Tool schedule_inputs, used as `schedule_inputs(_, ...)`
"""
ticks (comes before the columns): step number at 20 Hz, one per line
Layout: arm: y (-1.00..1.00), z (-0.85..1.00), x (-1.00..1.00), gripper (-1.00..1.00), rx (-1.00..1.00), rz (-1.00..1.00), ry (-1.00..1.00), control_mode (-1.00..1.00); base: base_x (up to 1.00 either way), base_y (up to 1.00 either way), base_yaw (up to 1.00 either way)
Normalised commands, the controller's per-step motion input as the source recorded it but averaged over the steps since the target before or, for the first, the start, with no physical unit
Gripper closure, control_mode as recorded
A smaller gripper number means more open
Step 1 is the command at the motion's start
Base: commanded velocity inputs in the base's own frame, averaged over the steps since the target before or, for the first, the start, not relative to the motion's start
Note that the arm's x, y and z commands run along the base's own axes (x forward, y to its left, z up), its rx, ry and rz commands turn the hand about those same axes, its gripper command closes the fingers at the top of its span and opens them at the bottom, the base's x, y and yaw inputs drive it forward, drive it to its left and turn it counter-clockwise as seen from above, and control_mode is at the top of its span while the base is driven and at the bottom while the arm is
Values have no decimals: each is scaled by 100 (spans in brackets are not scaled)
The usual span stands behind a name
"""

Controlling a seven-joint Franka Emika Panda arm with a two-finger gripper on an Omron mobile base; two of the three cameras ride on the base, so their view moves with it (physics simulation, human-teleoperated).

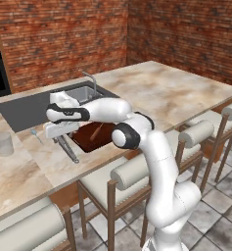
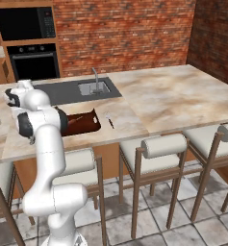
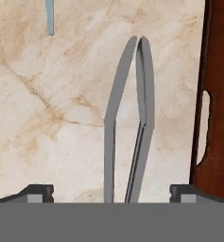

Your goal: Take the tongs from the drawer on the left and place them on the dining counter next to the tray containing the hot dog.

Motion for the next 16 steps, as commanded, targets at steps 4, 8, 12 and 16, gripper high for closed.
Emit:
schedule_inputs(4, -6, 67, -47, -100, 2, 0, -6, -100, 0, 0, 0)
schedule_inputs(8, -26, 55, -64, -100, 2, 0, -4, -100, 0, 0, 0)
schedule_inputs(12, -38, 44, -87, -100, 4, 0, -5, -100, 0, 0, 0)
schedule_inputs(16, -44, 49, -96, -100, 5, 0, -10, -100, 0, 0, 0)
